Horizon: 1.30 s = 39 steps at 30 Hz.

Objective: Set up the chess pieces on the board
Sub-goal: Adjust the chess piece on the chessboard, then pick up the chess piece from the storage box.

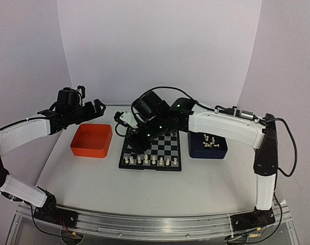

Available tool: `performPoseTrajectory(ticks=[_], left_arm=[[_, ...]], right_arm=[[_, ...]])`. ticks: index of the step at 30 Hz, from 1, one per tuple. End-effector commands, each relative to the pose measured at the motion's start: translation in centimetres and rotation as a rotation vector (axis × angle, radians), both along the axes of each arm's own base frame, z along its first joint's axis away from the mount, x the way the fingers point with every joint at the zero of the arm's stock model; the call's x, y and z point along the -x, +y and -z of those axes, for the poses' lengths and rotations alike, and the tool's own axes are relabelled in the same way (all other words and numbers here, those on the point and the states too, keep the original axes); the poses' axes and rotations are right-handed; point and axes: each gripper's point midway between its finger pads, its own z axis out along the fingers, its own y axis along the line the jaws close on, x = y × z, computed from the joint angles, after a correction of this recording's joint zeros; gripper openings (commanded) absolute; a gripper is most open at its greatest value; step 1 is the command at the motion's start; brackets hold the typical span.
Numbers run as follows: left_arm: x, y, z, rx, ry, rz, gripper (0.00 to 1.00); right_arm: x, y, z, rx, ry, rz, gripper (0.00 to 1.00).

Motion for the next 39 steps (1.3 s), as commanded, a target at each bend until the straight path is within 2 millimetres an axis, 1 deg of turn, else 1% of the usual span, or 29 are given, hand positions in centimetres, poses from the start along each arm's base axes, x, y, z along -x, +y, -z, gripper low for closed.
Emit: performPoseTrajectory(ticks=[1, 3, 5, 6, 8, 11, 12, 15, 17, 19, 21, 22, 26, 30, 31, 33, 39], left_arm=[[-0.3, 0.4, -3.5, 0.028, -0.088, -0.016, 1.0], [-0.3, 0.4, -3.6, 0.027, -0.086, -0.018, 1.0], [-0.4, 0.4, -3.5, 0.026, -0.079, -0.022, 1.0], [-0.5, 0.4, -3.4, 0.027, -0.077, -0.024, 1.0], [-0.7, 0.4, -3.3, 0.028, -0.071, -0.029, 1.0], [-1.0, 0.2, -3.0, 0.03, -0.058, -0.034, 1.0], [-1.2, 0.1, -2.9, 0.03, -0.054, -0.033, 1.0], [-1.6, -0.3, -2.6, 0.033, -0.045, -0.019, 1.0], [-1.9, -1.3, -2.4, 0.041, -0.037, 0.025, 1.0], [-1.9, -3.0, -2.1, 0.058, -0.024, 0.118, 1.0], [-1.8, -5.0, -1.5, 0.078, 0.005, 0.227, 1.0], [-1.8, -5.7, -1.3, 0.084, 0.019, 0.263, 1.0], [-1.7, -7.7, 0.8, 0.07, 0.091, 0.343, 1.0], [-0.6, -10.8, 1.9, 0.047, 0.134, 0.474, 1.0], [-0.5, -11.3, 2.5, 0.027, 0.15, 0.478, 1.0], [-0.7, -11.4, 2.9, -0.011, 0.158, 0.453, 1.0], [-1.1, -11.2, 2.4, -0.015, 0.136, 0.416, 1.0]], right_arm=[[-8.0, -10.2, -2.9, -0.068, -0.023, 0.507, 0.79], [-9.6, -14.6, -2.4, -0.079, 0.003, 0.66, 0.86], [-10.7, -19.1, -1.9, -0.078, 0.004, 0.808, 0.93], [-10.9, -21.0, -1.7, -0.075, 0.002, 0.864, 0.97], [-10.8, -23.9, -1.1, -0.075, 0.022, 0.935, 0.98], [-10.6, -27.6, 0.2, -0.106, 0.098, 1.033, 0.98], [-10.4, -28.5, 0.6, -0.115, 0.124, 1.057, 0.98], [-10.1, -30.7, 1.4, -0.127, 0.168, 1.111, 0.98], [-10.0, -32.0, 2.0, -0.129, 0.191, 1.147, 0.98], [-9.8, -32.8, 2.6, -0.14, 0.232, 1.171, 0.97], [-9.7, -33.1, 3.3, -0.145, 0.271, 1.183, 0.97], [-9.7, -33.1, 3.7, -0.144, 0.288, 1.18, 0.96], [-9.5, -33.4, 5.0, -0.122, 0.335, 1.179, 0.96], [-9.3, -33.9, 5.8, -0.116, 0.367, 1.199, 0.95], [-9.2, -34.0, 6.0, -0.113, 0.374, 1.206, 0.95], [-9.0, -34.2, 6.5, -0.106, 0.389, 1.212, 0.95], [-8.9, -34.4, 8.1, -0.084, 0.442, 1.244, 0.94]])
